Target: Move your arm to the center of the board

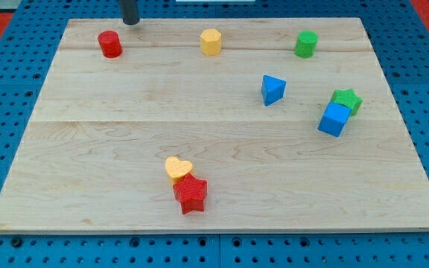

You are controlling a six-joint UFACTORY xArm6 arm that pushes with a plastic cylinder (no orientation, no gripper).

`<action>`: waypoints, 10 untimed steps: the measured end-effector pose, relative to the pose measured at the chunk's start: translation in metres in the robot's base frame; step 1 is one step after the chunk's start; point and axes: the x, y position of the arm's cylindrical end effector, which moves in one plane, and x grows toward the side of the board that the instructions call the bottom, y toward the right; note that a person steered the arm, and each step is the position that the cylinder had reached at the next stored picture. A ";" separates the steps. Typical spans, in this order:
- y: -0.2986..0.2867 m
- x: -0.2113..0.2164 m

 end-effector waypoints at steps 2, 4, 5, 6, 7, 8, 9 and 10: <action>0.000 0.000; 0.002 0.000; 0.004 0.000; 0.007 0.000; 0.007 0.000; 0.018 0.026; 0.035 0.084; 0.066 0.130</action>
